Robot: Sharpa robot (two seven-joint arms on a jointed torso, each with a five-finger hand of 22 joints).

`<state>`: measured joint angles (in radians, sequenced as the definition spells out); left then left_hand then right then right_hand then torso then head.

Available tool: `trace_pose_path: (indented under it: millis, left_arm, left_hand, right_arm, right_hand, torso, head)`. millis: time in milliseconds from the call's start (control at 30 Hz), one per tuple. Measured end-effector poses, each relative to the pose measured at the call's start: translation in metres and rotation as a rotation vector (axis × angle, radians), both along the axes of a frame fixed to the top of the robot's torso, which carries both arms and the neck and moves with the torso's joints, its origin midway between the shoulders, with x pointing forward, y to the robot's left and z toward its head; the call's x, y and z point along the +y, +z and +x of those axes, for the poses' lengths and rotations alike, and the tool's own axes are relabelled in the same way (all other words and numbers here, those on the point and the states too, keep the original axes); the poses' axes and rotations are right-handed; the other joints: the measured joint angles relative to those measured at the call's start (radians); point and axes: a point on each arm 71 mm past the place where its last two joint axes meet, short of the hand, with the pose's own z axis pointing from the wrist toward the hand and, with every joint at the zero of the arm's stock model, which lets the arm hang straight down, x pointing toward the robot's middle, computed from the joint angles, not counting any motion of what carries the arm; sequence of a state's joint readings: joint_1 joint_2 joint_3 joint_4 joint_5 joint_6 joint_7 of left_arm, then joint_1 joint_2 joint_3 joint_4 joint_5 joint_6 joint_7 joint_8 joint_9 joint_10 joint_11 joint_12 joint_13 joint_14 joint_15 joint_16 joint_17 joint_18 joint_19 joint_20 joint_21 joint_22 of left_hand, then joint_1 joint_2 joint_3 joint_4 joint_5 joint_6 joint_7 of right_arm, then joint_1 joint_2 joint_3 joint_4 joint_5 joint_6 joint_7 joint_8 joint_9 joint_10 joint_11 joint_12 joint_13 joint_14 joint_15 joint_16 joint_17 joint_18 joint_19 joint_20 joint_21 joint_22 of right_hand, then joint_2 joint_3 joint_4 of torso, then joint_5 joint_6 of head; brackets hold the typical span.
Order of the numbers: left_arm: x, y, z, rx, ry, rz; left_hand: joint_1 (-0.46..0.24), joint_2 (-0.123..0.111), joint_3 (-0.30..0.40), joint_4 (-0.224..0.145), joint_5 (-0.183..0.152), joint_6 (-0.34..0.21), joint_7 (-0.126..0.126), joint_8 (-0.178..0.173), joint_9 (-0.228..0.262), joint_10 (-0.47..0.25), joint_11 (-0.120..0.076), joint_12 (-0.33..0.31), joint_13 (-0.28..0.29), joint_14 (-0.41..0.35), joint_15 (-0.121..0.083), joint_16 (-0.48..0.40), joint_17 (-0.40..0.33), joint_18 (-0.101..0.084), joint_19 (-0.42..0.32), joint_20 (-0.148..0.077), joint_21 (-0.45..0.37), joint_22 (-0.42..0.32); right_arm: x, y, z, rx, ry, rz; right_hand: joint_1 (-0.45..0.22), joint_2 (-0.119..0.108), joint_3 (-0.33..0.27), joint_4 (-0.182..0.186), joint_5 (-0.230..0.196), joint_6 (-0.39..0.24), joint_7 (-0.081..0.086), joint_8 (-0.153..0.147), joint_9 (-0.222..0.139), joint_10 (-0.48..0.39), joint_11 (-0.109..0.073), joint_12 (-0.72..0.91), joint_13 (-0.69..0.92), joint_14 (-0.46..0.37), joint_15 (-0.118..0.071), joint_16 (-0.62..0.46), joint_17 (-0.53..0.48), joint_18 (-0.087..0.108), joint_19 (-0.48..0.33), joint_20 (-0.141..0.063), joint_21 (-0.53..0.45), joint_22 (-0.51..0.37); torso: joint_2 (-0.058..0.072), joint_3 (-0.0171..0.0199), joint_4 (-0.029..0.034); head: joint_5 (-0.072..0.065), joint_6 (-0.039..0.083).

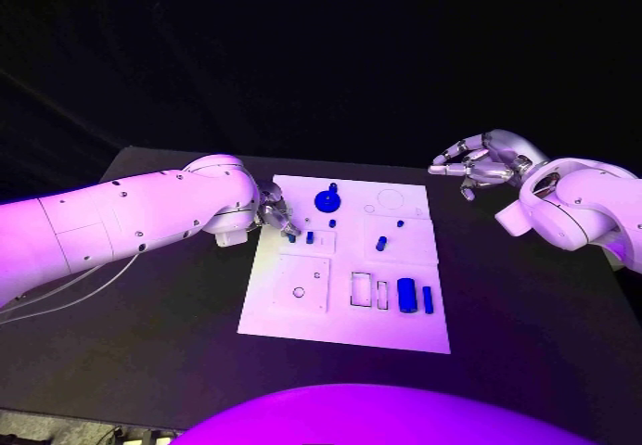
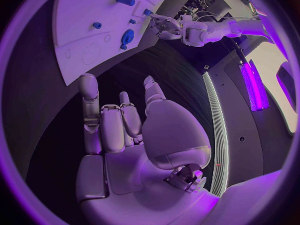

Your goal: Assemble the parts on the task board

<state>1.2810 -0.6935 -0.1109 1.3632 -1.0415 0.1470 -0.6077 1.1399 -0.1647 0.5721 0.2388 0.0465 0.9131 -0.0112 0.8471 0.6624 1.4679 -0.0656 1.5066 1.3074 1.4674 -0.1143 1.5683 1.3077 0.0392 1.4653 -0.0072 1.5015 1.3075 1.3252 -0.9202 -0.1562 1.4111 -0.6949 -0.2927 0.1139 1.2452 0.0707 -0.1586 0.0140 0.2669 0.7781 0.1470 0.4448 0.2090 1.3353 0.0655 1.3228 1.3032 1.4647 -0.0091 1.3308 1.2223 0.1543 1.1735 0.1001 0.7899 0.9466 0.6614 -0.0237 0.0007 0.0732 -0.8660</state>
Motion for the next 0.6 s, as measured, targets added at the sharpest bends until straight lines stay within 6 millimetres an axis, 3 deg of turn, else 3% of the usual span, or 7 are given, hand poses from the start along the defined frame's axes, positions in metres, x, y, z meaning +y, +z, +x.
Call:
trace_pose_path:
  millis: [333, 600]
  left_arm:
    - [0.0012, -0.0004, 0.0003, 0.001, 0.008, 0.005]
    - [0.0017, -0.0005, 0.0006, 0.001, 0.013, 0.008]
  left_hand:
    - [-0.022, -0.001, -0.075, 0.046, 0.003, 0.009, -0.002, 0.004, 0.008, 0.0, 0.0, 0.0, 0.0, 0.0, 0.0, 0.0, 0.0, 0.0, 0.0, 0.0, 0.004, 0.0]
    - [-0.038, 0.007, -0.113, 0.049, 0.003, 0.009, -0.002, 0.004, 0.01, 0.0, 0.0, 0.0, 0.0, 0.0, 0.0, 0.0, 0.0, 0.0, 0.0, 0.0, 0.004, 0.0]
  right_arm:
    - [-0.0001, 0.0001, 0.0, -0.001, 0.0, 0.0]
    - [-0.0001, 0.0001, 0.0, -0.001, 0.0, 0.0]
  right_hand:
    - [0.0, 0.0, 0.0, 0.0, 0.0, -0.003, 0.003, 0.0, 0.0, 0.0, 0.0, 0.0, -0.001, 0.0, 0.0, 0.0, -0.001, 0.0, 0.0, 0.0, 0.0, -0.002]
    - [0.0, 0.0, 0.0, 0.0, 0.0, -0.003, 0.003, 0.0, 0.0, 0.0, 0.0, 0.0, -0.001, 0.0, 0.0, 0.0, -0.001, 0.0, 0.0, 0.0, 0.0, -0.002]
  torso:
    - [0.0, 0.0, -0.0003]
    - [0.0, 0.0, -0.0005]
  head:
    - [0.001, 0.0]
    - [0.001, 0.001]
